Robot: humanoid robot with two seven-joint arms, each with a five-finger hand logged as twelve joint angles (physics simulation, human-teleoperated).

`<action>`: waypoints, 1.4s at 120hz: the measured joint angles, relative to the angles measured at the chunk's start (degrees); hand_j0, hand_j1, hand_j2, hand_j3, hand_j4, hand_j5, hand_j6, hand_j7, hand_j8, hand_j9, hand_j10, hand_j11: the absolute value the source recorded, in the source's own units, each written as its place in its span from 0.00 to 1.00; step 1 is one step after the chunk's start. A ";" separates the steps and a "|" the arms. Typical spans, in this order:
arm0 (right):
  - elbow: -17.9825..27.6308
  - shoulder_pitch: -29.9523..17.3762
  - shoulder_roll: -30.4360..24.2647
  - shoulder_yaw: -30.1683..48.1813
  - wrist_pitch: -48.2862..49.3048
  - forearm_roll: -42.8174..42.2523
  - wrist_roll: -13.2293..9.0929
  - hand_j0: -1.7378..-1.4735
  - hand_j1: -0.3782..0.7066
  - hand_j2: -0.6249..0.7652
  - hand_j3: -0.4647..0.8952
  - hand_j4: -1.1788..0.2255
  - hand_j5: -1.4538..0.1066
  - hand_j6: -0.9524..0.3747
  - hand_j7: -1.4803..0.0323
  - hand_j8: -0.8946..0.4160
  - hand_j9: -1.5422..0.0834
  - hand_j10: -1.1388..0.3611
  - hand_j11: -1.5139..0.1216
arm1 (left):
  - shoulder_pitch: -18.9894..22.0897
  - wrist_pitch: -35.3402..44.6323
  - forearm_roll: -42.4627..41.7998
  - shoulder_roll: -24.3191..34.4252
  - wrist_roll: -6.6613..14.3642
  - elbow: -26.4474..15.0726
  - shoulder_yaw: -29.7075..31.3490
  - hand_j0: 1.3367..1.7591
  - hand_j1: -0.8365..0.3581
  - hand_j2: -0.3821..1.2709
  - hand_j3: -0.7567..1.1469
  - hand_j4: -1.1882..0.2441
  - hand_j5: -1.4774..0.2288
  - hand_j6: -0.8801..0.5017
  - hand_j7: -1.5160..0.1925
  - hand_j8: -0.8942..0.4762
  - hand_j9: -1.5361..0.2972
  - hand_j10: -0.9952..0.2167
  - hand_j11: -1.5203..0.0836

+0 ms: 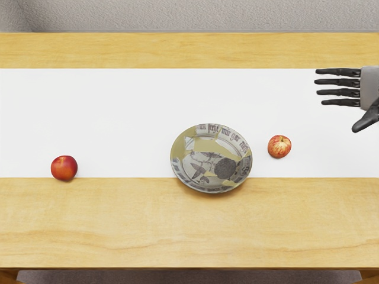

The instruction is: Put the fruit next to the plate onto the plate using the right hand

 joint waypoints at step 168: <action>18.19 12.14 23.00 -31.46 -55.69 -53.27 -5.84 0.30 0.07 0.44 0.34 0.81 0.90 0.68 0.94 0.65 0.91 0.73 0.89 | 0.00 0.00 -0.01 0.00 -0.01 0.00 0.01 0.76 0.99 0.23 0.40 0.83 0.87 0.64 0.89 0.65 0.84 0.82 0.95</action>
